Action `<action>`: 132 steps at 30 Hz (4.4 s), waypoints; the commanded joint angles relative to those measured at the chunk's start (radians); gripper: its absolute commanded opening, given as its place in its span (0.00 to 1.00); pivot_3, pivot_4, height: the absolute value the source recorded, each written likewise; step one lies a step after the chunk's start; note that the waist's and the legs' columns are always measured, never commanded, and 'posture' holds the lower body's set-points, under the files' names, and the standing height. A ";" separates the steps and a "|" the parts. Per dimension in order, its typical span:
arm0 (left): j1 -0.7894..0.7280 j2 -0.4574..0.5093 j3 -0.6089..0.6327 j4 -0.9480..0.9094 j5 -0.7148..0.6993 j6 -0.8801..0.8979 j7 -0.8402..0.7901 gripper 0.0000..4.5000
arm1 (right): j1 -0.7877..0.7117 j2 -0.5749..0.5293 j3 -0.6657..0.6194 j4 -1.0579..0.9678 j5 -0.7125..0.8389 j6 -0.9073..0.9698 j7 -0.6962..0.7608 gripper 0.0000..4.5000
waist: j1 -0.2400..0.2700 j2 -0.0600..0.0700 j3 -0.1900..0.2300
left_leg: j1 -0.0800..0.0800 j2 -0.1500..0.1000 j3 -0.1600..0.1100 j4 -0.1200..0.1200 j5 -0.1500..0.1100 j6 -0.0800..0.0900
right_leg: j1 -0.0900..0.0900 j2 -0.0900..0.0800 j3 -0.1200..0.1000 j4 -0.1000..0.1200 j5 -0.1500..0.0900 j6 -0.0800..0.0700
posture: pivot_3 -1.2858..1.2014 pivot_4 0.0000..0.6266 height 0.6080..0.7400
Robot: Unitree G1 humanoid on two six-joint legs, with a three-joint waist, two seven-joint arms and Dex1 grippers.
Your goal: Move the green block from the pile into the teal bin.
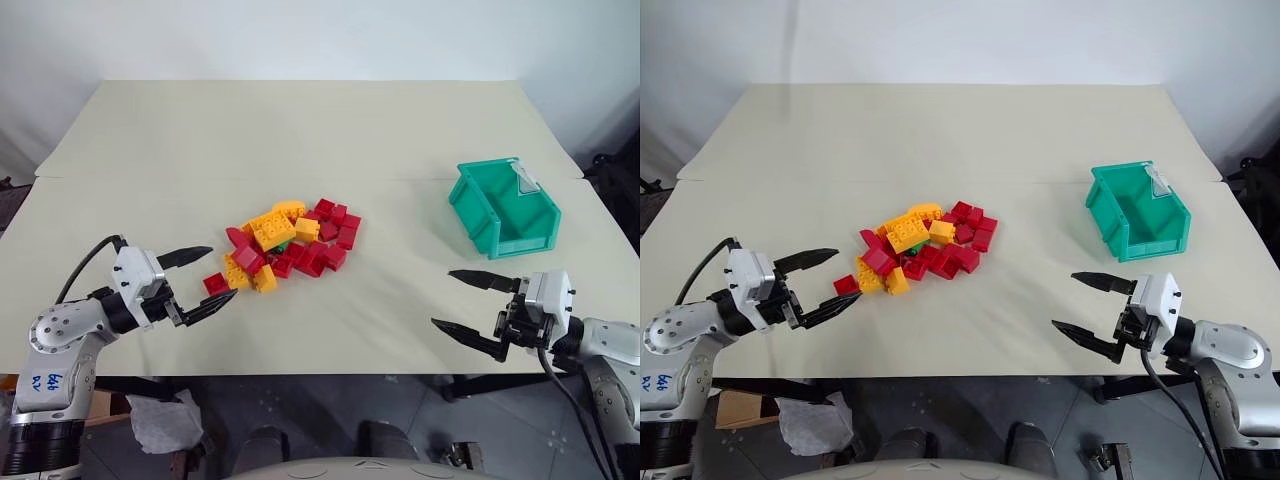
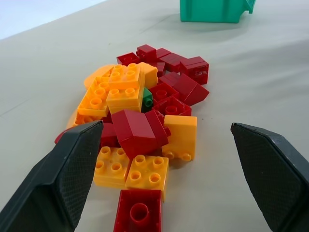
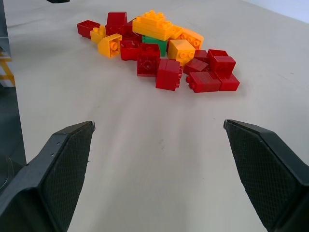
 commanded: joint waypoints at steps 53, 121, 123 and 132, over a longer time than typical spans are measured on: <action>-0.514 -0.149 -0.385 0.342 0.257 0.083 0.074 0.01 | 0.032 0.091 -0.002 -0.262 0.005 0.054 -0.180 1.00 | 0.022 0.000 0.000 | -0.002 0.001 0.005 0.002 -0.001 0.001 | -0.005 0.001 0.003 0.002 0.000 0.000 | 0.52 0.24 1.00; -0.742 -0.159 -0.441 0.297 0.190 0.785 0.296 1.00 | -0.054 0.128 0.071 -0.241 -0.014 0.065 -0.213 1.00 | 0.018 -0.001 0.000 | -0.005 0.002 0.009 0.011 -0.004 0.002 | -0.012 0.001 0.007 0.013 0.000 0.001 | 0.52 0.24 1.00; -0.760 -0.160 -0.452 0.319 0.208 0.800 0.301 1.00 | -0.046 0.135 0.072 -0.250 -0.017 0.063 -0.225 1.00 | 0.021 -0.001 0.000 | -0.006 0.002 0.009 0.012 -0.004 0.002 | -0.012 0.001 0.007 0.013 0.001 0.001 | 0.52 0.24 1.00; -0.788 -0.135 -0.492 0.380 0.256 0.814 0.257 0.91 | -0.017 0.151 0.079 -0.271 -0.025 0.050 -0.254 1.00 | 0.021 -0.001 0.000 | -0.007 0.002 0.009 0.012 -0.004 0.002 | -0.013 0.001 0.007 0.013 0.001 0.001 | 0.52 0.24 1.00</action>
